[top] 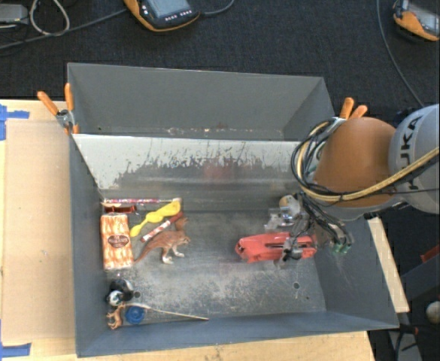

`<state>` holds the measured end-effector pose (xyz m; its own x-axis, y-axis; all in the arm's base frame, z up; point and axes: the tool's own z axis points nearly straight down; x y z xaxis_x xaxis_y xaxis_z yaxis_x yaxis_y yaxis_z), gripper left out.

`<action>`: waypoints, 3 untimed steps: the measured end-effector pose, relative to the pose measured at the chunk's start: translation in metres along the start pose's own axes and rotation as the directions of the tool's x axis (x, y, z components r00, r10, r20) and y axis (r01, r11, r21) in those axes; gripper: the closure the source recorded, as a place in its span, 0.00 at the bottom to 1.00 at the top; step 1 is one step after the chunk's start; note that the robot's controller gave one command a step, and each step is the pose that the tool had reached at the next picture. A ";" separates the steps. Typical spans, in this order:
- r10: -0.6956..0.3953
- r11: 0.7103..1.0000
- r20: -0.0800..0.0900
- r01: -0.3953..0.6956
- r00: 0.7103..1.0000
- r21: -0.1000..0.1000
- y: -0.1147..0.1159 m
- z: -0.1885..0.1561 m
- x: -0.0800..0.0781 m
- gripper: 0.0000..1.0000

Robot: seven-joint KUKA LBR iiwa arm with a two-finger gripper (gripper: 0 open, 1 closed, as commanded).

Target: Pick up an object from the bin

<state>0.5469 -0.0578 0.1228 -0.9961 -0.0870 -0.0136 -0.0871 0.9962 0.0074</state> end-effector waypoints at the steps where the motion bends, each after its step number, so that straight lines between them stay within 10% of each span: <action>1: -0.259 0.966 -0.009 0.259 0.966 -0.004 0.001 0.027 -0.002 1.00; 2: -0.367 0.930 -0.011 0.367 0.930 -0.009 0.004 -0.030 -0.015 1.00; 3: -0.092 0.996 -0.014 0.091 0.996 -0.004 -0.005 -0.068 -0.020 1.00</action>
Offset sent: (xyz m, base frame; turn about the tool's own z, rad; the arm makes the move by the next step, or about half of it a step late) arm 0.0392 0.0137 0.1609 0.1537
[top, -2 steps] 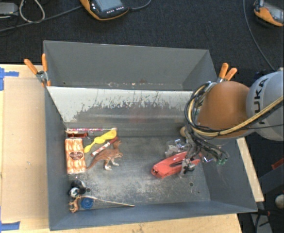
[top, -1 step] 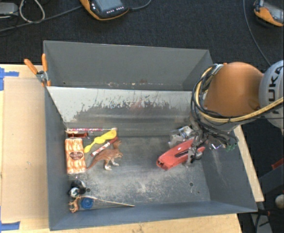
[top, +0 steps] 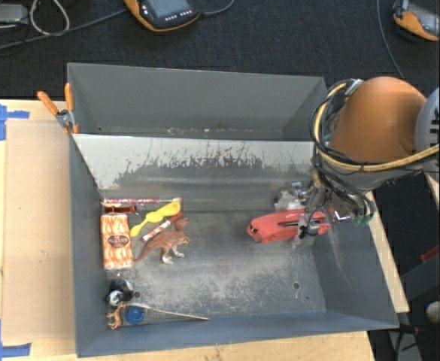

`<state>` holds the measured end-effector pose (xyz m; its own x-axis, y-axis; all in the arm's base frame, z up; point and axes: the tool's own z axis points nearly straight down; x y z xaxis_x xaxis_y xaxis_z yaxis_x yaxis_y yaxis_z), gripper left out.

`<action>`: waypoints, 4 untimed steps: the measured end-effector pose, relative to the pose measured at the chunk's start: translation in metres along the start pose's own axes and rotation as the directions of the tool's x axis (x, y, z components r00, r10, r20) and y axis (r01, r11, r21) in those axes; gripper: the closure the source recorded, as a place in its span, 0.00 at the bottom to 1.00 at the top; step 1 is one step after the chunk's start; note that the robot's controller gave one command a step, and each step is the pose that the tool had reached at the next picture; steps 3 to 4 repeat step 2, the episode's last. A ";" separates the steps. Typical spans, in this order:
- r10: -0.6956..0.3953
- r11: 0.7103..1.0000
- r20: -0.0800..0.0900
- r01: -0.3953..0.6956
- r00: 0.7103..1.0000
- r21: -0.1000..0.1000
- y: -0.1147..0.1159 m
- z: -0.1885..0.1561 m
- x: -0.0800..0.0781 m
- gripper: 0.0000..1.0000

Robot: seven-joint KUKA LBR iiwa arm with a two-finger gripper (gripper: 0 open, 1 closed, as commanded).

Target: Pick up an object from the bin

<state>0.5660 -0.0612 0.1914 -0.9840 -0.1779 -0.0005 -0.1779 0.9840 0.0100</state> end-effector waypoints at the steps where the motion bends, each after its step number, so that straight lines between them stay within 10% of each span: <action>1: -0.281 0.960 0.008 0.281 0.960 0.004 0.022 0.055 -0.011 1.00; 4: -0.352 0.936 -0.003 0.352 0.936 -0.003 0.020 0.022 -0.008 1.00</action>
Offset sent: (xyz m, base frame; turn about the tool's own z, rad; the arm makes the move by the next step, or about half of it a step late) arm 0.0097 -0.0006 0.1910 -0.0358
